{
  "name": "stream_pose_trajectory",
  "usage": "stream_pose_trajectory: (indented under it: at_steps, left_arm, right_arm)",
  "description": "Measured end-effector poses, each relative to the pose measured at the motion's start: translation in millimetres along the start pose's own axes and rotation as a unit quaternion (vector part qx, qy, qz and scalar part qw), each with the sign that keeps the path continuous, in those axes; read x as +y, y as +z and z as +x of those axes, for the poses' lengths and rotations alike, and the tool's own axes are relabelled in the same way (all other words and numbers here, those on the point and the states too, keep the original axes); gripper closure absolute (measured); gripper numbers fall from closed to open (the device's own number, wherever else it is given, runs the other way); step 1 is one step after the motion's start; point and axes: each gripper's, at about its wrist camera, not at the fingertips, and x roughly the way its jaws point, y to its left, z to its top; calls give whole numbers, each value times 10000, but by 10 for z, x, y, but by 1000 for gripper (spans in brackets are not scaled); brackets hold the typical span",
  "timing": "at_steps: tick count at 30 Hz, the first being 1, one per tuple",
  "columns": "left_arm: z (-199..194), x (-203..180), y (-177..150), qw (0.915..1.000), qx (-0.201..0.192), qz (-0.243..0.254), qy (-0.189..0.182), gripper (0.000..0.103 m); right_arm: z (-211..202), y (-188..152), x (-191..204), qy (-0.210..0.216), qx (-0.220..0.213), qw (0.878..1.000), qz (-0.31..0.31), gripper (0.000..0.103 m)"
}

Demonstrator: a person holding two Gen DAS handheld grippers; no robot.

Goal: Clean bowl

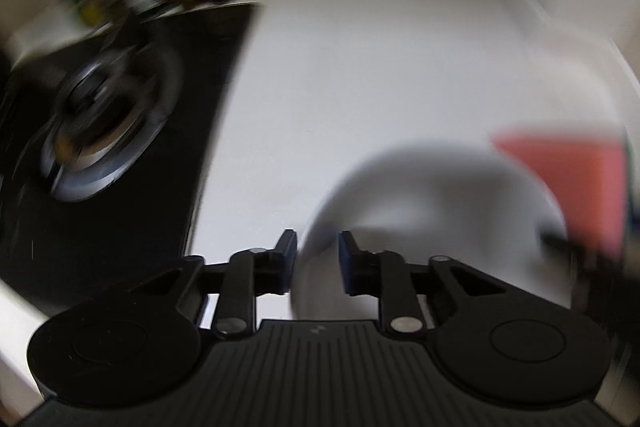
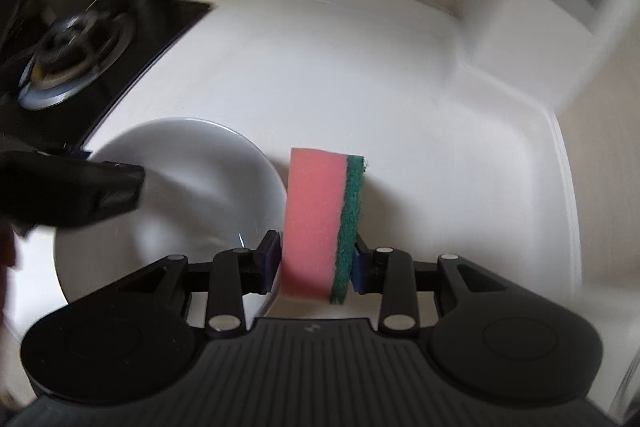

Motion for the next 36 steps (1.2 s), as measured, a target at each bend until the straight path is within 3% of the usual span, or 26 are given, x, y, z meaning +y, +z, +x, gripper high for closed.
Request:
stream_pose_trajectory:
  at_steps: [2,6,11,14,15,17,19,21,24,28,30,32,36]
  left_arm:
    - [58,56,98,9974,99,691,-195,83]
    - [147,116,394,9812,402,1723,-770,83]
    - [320,-43,731,9666,750,2154,-1173,84]
    - [416,-47,836,9735,935,1646,-1281,81]
    - [422,-23,836,9776,886,1409,-1287,74]
    - [432,62,798,9854,749,766,-1321,70]
    - [434,139,723,9894,647,47,-1303,67]
    - [406,137,636,9917,467,-269,-1171,62]
    - [343,126,468,9930,157,-766,-885,59]
    - [241,197,215,9873,-160,-1510,-473,57]
    - [173,223,109,9866,-180,-1599,-258,65]
    - [134,182,49,9911,-88,-1325,-123,73]
    - [92,209,20,9978,274,-401,-461,91]
  right_arm:
    - [36,90,-39,223,43,9986,-473,73]
    - [87,224,-57,543,156,9885,-1402,72]
    - [87,310,58,658,224,9671,-2448,72]
    - [93,348,98,619,278,9625,-2625,72]
    - [82,335,81,578,260,9669,-2473,72]
    - [57,305,44,520,228,9739,-2195,72]
    - [18,245,8,395,170,9864,-1586,72]
    - [-51,130,43,92,161,9966,-807,72]
    - [-175,-55,118,-253,109,9994,231,72]
    - [-253,-215,54,-139,28,9932,1159,72]
    - [-213,-174,-38,18,88,9924,1230,72]
    - [-143,-72,-85,108,173,9948,998,72]
    - [13,140,-79,240,202,9991,-270,73]
